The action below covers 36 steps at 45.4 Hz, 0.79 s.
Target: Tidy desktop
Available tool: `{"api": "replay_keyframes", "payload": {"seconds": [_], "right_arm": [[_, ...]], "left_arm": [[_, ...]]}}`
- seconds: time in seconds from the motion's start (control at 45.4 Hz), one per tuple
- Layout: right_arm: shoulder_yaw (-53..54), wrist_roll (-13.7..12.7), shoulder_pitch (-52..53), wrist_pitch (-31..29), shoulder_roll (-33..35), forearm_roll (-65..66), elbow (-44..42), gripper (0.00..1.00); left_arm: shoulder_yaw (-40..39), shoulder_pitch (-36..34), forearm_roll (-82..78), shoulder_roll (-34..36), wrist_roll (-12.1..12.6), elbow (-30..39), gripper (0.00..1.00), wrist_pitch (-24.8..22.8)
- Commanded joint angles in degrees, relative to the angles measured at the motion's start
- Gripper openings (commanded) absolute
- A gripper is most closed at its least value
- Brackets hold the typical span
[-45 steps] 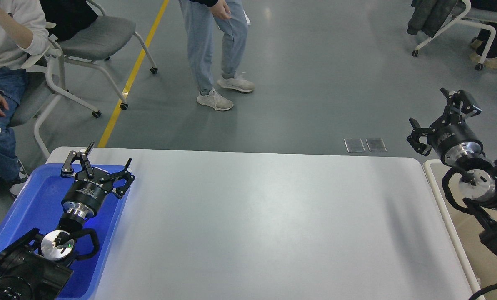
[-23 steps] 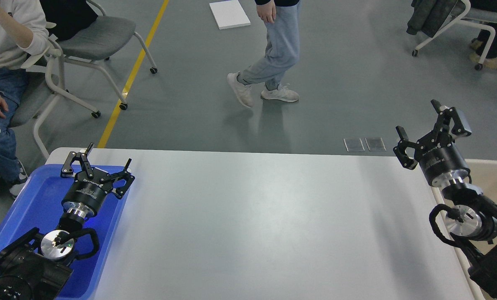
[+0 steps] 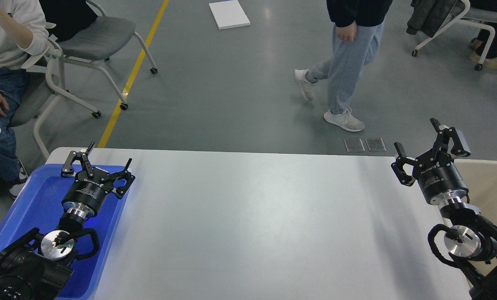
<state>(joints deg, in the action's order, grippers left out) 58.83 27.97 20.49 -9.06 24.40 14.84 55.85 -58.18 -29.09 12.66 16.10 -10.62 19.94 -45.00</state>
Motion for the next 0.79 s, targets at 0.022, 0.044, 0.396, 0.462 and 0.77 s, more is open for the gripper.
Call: {"api": "replay_keyframes", "payload": {"seconds": [0.022,0.044,0.396,0.462,0.77], "right_arm": [[2.6,0.24,-0.45,-2.27,-1.02,-0.16,-3.1,1.0],[3.57,0.24,-0.28,-3.32,-1.81,-0.16,-4.59,1.0],[9.47,0.33,7.72,-12.21,-9.63,-0.08,-20.86,1.0],[9.03,0.42,9.74,-12.3,-10.87,-0.08,-24.99,1.0],[4.02,0.42,7.54,-13.36,-10.96,0.63,-21.92,1.0]], "left_arm": [[0.0,0.0,0.0,0.07,-0.01,0.01,1.0,0.0],[0.0,0.0,0.0,0.07,-0.01,-0.08,1.0,0.0],[0.0,0.0,0.0,0.07,-0.01,0.01,1.0,0.0],[0.0,0.0,0.0,0.07,-0.01,0.01,1.0,0.0],[0.0,0.0,0.0,-0.02,-0.01,0.1,1.0,0.0]]}}
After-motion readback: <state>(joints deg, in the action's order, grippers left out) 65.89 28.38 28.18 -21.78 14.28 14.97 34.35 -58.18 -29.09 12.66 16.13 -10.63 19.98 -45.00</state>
